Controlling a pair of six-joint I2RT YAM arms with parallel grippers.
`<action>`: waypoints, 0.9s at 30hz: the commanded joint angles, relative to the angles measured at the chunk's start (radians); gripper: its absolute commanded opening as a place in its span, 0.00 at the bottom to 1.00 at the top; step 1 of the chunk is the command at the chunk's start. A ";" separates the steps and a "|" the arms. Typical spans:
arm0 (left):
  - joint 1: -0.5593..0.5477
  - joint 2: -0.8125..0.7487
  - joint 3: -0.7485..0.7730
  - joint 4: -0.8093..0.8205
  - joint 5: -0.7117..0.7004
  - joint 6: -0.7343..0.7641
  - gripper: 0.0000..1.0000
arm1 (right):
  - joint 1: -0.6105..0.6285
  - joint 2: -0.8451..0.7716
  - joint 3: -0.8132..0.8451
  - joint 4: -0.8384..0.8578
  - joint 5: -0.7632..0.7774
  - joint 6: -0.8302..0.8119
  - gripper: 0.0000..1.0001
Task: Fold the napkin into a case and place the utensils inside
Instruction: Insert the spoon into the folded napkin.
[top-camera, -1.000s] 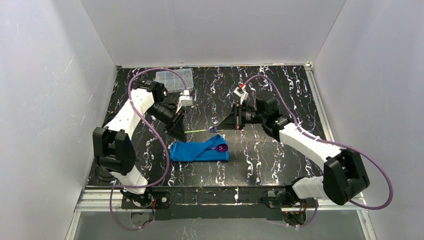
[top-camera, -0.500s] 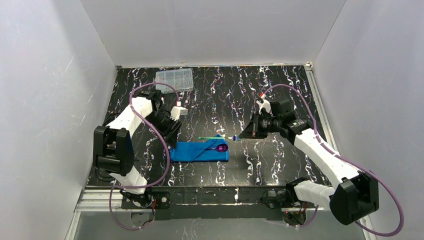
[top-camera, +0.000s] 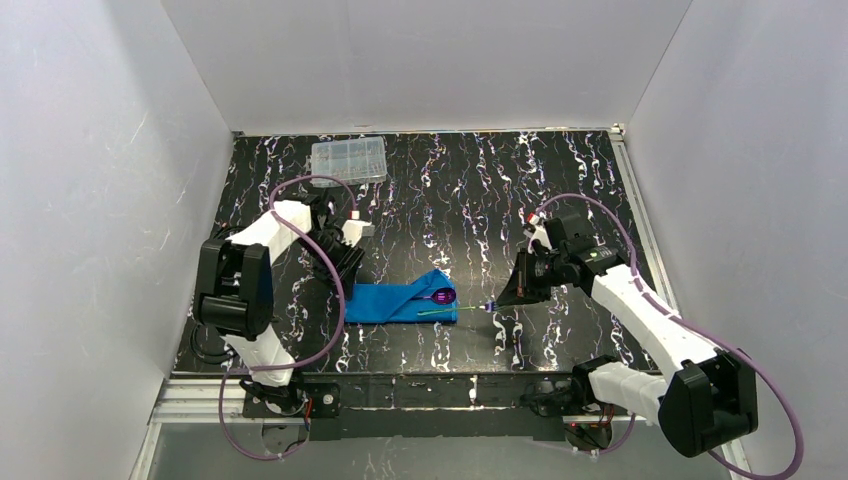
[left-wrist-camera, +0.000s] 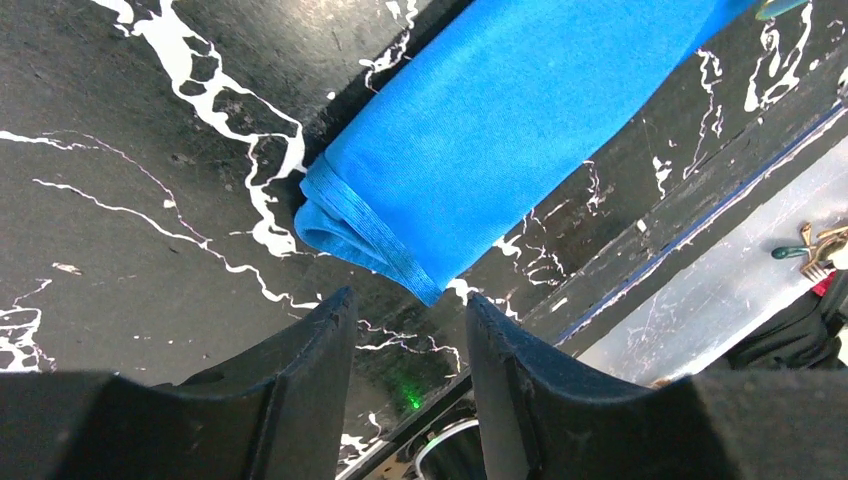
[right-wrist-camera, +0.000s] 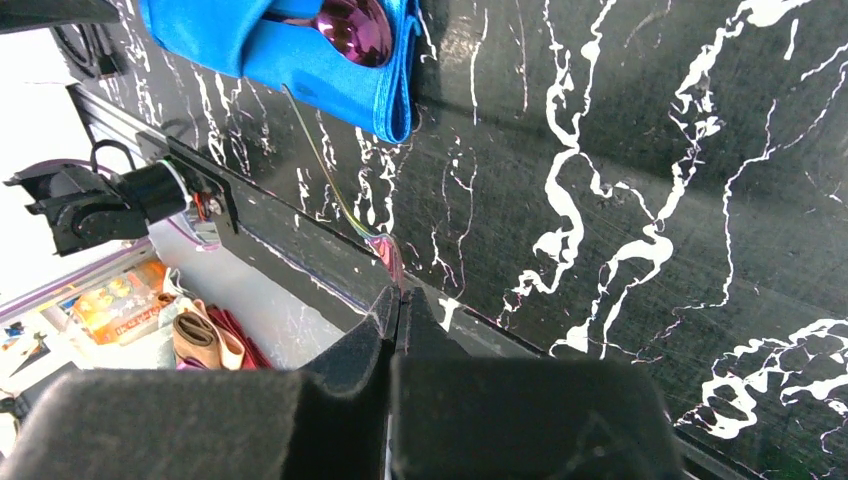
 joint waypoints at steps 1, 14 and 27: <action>0.000 0.019 -0.027 0.031 -0.012 -0.052 0.43 | -0.007 0.002 -0.028 0.035 -0.006 0.000 0.01; -0.001 0.067 -0.073 0.094 -0.072 -0.115 0.38 | -0.007 0.021 -0.123 0.234 -0.018 0.136 0.01; -0.002 0.122 -0.054 0.090 -0.052 -0.120 0.17 | 0.054 0.067 -0.160 0.411 0.022 0.271 0.01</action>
